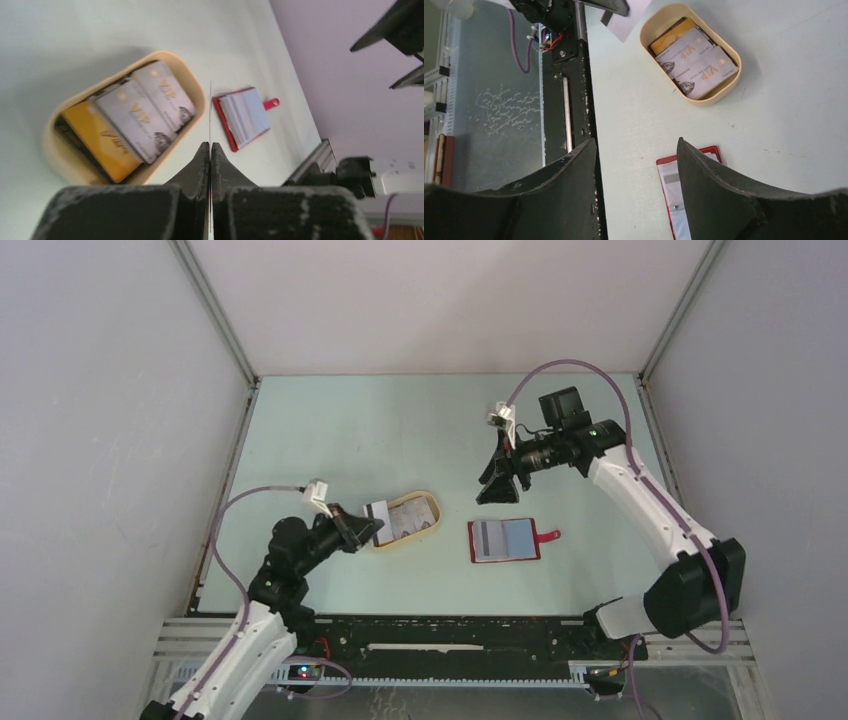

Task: Put the credit cards into the card holder
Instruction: Pick up the credit card from the storage box.

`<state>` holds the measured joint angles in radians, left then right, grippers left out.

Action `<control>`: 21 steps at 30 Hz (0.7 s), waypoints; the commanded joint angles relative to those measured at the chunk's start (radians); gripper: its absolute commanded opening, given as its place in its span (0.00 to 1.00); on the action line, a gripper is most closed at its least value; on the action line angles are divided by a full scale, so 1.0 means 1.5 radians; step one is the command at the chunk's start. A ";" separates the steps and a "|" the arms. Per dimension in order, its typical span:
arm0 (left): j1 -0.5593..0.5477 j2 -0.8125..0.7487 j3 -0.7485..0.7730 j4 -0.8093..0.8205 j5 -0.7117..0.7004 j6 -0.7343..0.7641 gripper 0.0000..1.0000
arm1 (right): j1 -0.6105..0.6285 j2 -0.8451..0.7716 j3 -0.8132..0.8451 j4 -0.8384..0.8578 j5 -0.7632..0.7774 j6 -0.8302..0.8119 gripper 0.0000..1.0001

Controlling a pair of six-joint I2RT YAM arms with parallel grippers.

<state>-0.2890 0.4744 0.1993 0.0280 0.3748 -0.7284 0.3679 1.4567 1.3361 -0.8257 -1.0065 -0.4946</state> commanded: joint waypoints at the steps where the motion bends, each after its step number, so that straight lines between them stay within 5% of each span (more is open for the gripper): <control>1: -0.074 0.014 0.041 0.102 -0.015 0.040 0.00 | -0.001 -0.075 -0.026 -0.014 -0.031 -0.056 0.70; 8: -0.207 0.044 0.028 0.217 -0.083 0.096 0.00 | -0.006 -0.146 -0.086 -0.009 -0.067 -0.091 0.79; 21: -0.344 0.166 -0.001 0.407 -0.195 0.142 0.00 | -0.031 -0.089 -0.093 -0.077 -0.187 -0.120 0.79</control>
<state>-0.7681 0.6590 0.1986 0.4957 0.1551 -0.5648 0.3210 1.3056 1.1973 -0.9092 -1.2121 -0.6460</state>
